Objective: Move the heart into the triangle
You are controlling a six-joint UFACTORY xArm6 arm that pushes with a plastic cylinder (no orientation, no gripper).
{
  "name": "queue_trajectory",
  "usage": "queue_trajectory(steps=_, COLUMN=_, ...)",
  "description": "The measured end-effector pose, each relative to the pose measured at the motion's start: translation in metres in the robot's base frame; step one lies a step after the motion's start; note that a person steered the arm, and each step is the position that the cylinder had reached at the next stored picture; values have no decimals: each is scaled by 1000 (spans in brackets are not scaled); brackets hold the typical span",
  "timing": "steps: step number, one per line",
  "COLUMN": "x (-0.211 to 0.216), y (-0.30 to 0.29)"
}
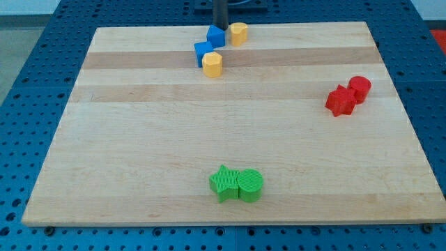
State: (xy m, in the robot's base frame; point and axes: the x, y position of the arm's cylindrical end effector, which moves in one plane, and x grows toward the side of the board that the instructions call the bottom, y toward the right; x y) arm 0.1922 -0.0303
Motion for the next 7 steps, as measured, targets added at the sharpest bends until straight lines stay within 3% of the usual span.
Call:
queue_trajectory(steps=1, x=1, y=11)
queue_trajectory(steps=3, x=0, y=102)
queue_trajectory(steps=5, x=1, y=98)
queue_trajectory(steps=7, x=9, y=47)
